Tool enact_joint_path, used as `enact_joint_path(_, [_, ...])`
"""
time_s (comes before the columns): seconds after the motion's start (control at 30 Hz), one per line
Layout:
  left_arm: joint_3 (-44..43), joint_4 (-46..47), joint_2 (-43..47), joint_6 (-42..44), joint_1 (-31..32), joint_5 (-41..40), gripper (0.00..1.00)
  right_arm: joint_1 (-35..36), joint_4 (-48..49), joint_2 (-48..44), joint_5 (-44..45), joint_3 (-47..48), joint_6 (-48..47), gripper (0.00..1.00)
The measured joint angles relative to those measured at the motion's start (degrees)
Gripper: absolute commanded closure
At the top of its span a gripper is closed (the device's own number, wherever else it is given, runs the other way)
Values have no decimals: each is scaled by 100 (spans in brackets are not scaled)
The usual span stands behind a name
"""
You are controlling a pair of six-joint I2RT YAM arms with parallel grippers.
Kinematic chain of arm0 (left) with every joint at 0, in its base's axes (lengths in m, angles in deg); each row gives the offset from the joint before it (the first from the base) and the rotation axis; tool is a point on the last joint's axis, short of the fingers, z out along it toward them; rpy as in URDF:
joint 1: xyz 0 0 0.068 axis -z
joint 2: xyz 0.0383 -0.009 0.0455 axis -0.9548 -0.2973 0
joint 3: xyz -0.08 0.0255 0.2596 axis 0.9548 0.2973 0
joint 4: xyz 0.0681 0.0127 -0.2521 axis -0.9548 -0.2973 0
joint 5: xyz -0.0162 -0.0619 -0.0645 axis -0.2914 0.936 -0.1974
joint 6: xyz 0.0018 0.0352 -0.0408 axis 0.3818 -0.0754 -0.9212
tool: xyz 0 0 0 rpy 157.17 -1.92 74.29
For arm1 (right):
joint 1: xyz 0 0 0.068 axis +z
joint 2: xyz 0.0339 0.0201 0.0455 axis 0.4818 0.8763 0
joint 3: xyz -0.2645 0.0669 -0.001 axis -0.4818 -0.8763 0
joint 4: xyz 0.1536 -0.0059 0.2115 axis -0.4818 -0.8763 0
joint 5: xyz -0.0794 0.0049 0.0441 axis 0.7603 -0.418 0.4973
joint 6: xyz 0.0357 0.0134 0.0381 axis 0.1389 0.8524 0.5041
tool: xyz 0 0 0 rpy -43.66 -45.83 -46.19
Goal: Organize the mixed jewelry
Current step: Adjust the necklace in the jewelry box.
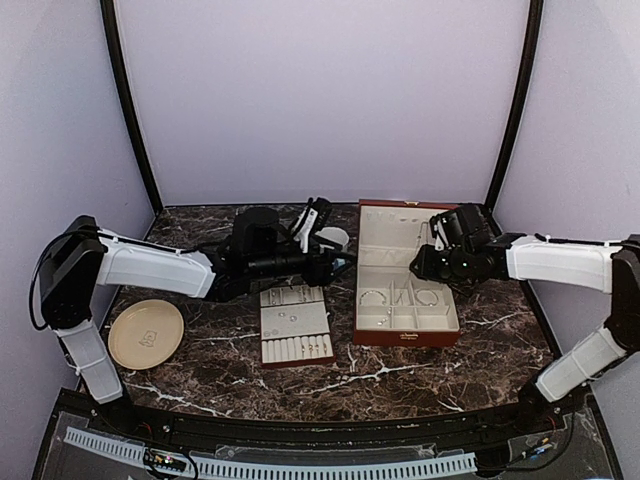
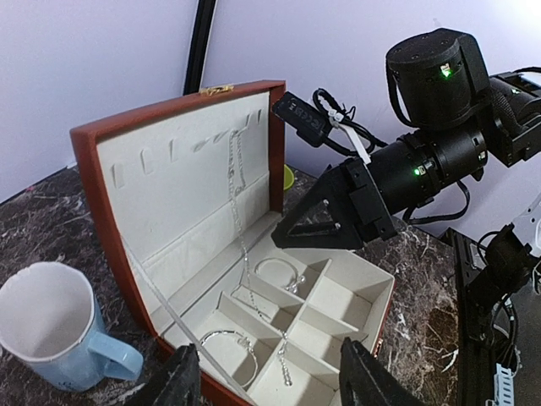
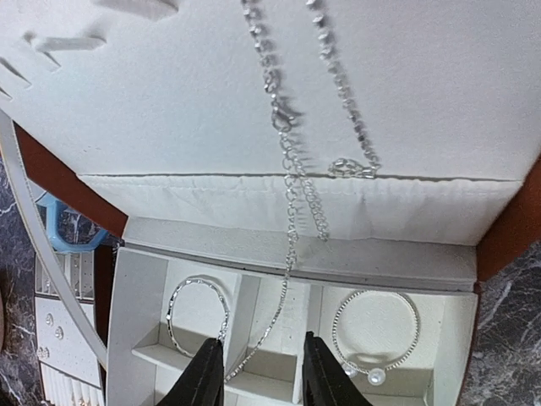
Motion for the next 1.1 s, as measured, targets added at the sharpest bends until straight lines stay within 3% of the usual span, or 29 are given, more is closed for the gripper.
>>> enact_joint_path(0.47, [575,-162,356,-79,-2,-448,42,101,553,1102,442,267,127,74])
enact_joint_path(0.77, [575,-208,356,-87,-11,-525,42,111,603,1231,673,354,120,81])
enact_joint_path(1.1, [575,-210,356,-92,-11,-551,42,144,643,1270,761,372,103,81])
